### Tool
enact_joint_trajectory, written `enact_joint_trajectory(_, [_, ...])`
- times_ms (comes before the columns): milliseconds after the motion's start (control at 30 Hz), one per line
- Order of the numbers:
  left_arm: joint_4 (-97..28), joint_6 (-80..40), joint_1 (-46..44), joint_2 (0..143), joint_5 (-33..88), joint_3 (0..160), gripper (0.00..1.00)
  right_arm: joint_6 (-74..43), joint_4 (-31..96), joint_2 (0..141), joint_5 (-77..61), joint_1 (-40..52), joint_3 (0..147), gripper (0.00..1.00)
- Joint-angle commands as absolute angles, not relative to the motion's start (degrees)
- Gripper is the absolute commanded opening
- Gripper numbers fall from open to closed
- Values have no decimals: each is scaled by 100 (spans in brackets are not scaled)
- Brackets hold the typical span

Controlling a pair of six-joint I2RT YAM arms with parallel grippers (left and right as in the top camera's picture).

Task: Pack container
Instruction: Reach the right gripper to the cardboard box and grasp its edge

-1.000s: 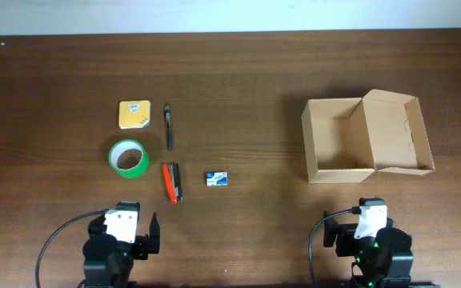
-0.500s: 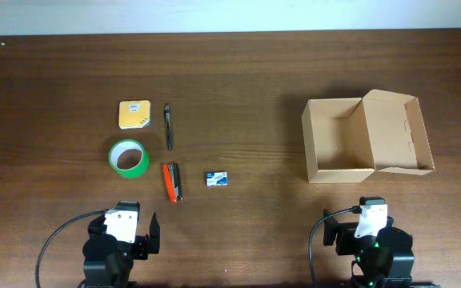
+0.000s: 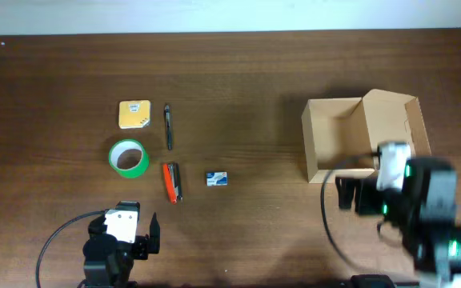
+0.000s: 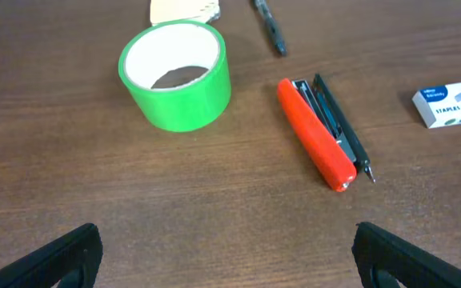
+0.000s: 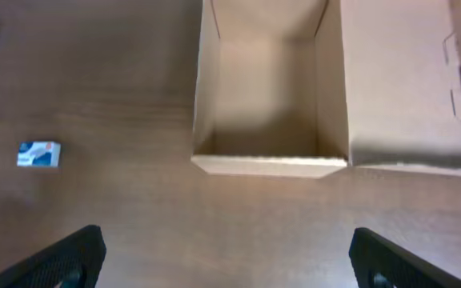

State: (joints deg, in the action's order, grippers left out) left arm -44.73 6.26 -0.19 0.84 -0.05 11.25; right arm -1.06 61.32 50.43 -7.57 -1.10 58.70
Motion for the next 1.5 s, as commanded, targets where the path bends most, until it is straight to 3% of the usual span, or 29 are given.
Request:
enact_joint_trajectory(0, [-4453, 698, 16, 30, -43, 1100, 99, -115, 6501, 6178, -794, -152, 6910, 99])
enact_joint_trajectory(233, [-4453, 698, 16, 30, -43, 1100, 100, -113, 7220, 8499, -856, -106, 8715, 99])
enact_joint_trajectory(467, [-4453, 698, 16, 30, -43, 1100, 100, -113, 7043, 9832, -856, 250, 9089, 99])
enact_joint_trajectory(733, [-4453, 698, 16, 30, -43, 1100, 99, -115, 6825, 10503, -489, 711, 9087, 99])
enact_joint_trajectory(1400, [-4453, 698, 16, 30, -43, 1100, 99, -110, 6128, 11120, -379, 711, 8927, 100])
enact_joint_trajectory(1467, [-4453, 698, 16, 30, -43, 1100, 99, -110, 6001, 11120, -379, 711, 8868, 95])
